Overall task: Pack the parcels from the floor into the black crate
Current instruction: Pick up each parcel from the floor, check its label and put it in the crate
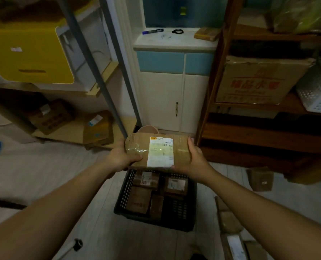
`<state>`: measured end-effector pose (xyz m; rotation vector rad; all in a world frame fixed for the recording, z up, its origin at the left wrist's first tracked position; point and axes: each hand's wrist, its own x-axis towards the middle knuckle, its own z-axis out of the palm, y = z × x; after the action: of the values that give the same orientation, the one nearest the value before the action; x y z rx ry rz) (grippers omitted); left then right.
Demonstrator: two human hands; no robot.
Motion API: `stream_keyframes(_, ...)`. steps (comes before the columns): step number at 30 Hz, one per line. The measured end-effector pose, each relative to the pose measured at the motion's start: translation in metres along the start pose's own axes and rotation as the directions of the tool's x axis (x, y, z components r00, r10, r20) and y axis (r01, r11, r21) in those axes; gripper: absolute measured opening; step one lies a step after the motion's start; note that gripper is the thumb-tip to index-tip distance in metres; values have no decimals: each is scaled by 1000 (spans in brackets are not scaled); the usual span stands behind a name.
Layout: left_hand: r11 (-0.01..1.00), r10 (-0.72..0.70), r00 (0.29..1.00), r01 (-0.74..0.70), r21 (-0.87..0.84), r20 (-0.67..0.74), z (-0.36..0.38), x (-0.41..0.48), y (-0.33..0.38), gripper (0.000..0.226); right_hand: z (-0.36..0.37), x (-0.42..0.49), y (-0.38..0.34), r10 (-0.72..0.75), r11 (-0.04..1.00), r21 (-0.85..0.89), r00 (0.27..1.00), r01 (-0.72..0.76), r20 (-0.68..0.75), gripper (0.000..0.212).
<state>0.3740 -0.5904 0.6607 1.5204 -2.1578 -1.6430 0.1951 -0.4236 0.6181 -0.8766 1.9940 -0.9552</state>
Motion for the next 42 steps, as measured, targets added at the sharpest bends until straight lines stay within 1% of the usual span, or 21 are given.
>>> stream_keyframes(3,1000,26,992,-26,-1,120,-25,33,-16,76,28,12,-6,3,999,40,998,-1,-62,104)
stream_keyframes(4,999,46,987,-47,3,153,-33,43,-21,78,40,16,-9,11,999,53,997,-7,-77,102)
stream_keyframes(6,995,100,969,-103,0,227,-49,62,-29,85,65,29,-11,48,997,71,992,-40,-117,111)
stream_keyframes(7,991,127,961,-131,0,245,-54,72,-35,83,75,34,-12,59,996,68,990,-51,-130,114)
stream_keyframes(9,987,153,950,-161,8,271,-66,86,-44,63,93,47,-14,87,994,72,986,-77,-144,116)
stream_keyframes(10,984,173,944,-178,-6,281,-70,93,-46,60,99,54,-13,98,993,79,983,-87,-154,117)
stream_keyframes(13,974,220,932,-225,-18,288,-68,125,-64,60,111,77,0,117,990,98,975,-100,-186,115)
stream_keyframes(16,974,224,931,-226,-25,288,-48,157,-86,44,118,98,29,140,987,110,969,-120,-201,115)
stream_keyframes(17,972,230,925,-231,-34,303,-36,170,-97,44,121,104,44,147,986,106,967,-127,-206,115)
stream_keyframes(20,966,249,911,-258,-18,327,4,204,-138,56,134,116,97,170,984,88,961,-154,-218,115)
stream_keyframes(23,976,198,929,-217,28,311,49,231,-183,80,147,130,160,179,984,51,961,-173,-211,109)
stream_keyframes(26,975,171,941,-204,89,292,97,265,-232,92,164,152,224,207,978,37,961,-204,-186,104)
stream_keyframes(28,964,177,941,-224,140,289,130,294,-270,101,180,172,270,218,976,25,960,-217,-174,104)
stream_keyframes(29,954,205,930,-260,152,305,146,308,-287,98,188,182,294,218,976,23,961,-218,-170,104)
stream_keyframes(31,938,261,910,-317,138,322,174,335,-321,85,206,200,339,232,973,29,959,-230,-161,102)
stream_keyframes(32,926,283,900,-347,152,330,184,348,-334,83,211,208,358,241,971,37,957,-238,-164,101)
stream_keyframes(33,912,286,894,-364,189,344,195,358,-346,86,217,216,378,243,970,44,956,-239,-166,100)
stream_keyframes(35,879,286,886,-394,269,364,212,388,-373,107,227,232,411,224,975,44,958,-220,-177,100)
stream_keyframes(37,847,258,893,-392,358,368,225,412,-395,120,235,248,437,213,977,34,958,-210,-191,101)
stream_keyframes(39,837,249,904,-381,393,346,234,430,-412,121,241,261,458,195,980,15,957,-196,-213,101)
stream_keyframes(42,845,282,896,-401,353,342,245,446,-426,117,244,273,474,169,984,-17,957,-178,-238,99)
